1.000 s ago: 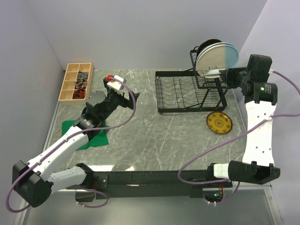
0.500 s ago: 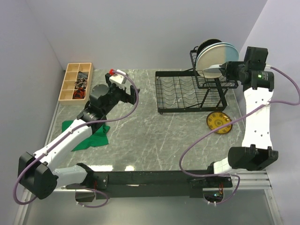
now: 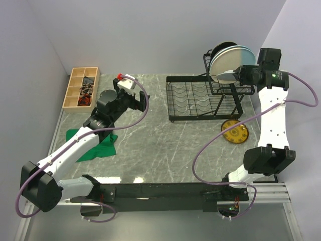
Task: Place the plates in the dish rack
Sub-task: Insert the plate into the dish rack
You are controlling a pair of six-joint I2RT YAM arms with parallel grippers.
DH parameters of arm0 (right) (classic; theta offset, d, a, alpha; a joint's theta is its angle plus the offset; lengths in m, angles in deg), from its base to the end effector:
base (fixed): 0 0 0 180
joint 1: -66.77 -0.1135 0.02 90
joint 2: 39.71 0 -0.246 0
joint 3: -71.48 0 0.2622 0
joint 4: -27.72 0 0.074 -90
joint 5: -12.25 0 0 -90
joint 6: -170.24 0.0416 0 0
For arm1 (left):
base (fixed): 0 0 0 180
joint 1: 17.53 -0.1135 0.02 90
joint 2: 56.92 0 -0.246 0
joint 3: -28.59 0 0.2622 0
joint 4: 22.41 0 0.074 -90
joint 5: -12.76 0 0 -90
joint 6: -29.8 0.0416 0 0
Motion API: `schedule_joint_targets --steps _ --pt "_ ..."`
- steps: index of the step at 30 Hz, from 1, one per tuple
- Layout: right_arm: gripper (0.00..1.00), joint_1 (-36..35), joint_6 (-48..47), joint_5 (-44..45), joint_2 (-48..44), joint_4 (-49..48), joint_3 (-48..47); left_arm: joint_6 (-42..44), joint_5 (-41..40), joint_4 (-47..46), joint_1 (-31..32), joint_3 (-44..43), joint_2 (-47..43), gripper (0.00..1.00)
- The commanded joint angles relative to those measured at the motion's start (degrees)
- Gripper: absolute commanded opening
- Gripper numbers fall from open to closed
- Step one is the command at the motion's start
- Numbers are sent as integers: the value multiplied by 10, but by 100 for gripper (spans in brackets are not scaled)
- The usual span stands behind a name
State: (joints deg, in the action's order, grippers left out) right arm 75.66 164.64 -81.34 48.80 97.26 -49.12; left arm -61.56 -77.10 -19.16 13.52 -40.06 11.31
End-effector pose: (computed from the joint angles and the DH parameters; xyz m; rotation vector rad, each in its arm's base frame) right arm 0.3239 -0.0480 0.4285 1.6774 1.6336 0.7657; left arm 0.2625 -0.1581 0.3382 0.4215 1.5827 -0.4370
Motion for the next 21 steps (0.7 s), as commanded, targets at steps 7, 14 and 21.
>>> schedule_joint_targets --steps 7,14,21 --pt "0 3 16 17 6 -45 -35 -18 0 -17 -2 -24 2 99" --pt "0 3 16 19 18 -50 -49 -17 0 -18 -2 -25 7 99" --pt "0 -4 11 23 20 -47 -32 -17 -1 -18 -3 -27 11 99"
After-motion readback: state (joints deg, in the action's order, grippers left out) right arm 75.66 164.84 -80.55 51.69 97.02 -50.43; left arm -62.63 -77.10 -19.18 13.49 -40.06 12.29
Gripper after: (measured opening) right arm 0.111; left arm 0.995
